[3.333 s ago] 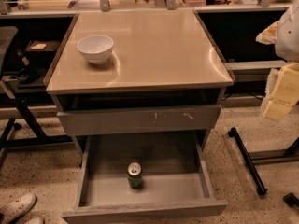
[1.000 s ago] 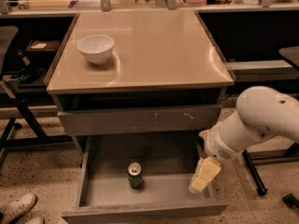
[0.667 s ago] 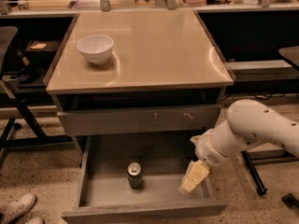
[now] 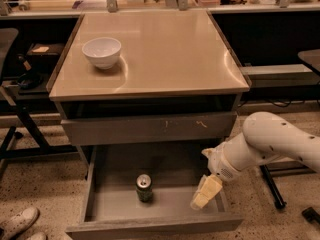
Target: Pick green can from middle drawer and place on counter
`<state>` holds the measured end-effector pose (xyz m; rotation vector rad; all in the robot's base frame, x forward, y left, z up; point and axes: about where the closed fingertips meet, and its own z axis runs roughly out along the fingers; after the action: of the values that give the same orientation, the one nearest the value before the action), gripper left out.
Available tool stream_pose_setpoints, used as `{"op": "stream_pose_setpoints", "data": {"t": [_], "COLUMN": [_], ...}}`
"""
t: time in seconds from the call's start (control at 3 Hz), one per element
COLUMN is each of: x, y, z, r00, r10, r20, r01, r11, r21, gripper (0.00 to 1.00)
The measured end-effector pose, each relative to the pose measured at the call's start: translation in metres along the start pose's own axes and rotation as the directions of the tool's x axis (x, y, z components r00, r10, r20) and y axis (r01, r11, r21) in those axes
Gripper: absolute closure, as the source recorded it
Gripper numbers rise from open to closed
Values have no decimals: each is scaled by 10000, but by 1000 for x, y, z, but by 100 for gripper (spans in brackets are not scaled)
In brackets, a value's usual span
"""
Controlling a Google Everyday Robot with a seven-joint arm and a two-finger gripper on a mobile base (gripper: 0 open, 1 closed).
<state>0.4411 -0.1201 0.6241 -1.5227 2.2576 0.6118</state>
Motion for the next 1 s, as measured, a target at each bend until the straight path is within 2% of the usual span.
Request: {"op": "stream_pose_setpoints", "data": {"t": [0.33, 0.67, 1.0], "x": [-15, -35, -46], "y": [-7, -16, -18], "z": [39, 77, 112], "r00": [9944, 9779, 9672], "r10": [-584, -1096, -1131], "r20": [882, 1782, 2273], "r01": [594, 1122, 1255], "r11": [9982, 9937, 9913], "r21": [-97, -44, -407], "gripper": [0, 0, 0]}}
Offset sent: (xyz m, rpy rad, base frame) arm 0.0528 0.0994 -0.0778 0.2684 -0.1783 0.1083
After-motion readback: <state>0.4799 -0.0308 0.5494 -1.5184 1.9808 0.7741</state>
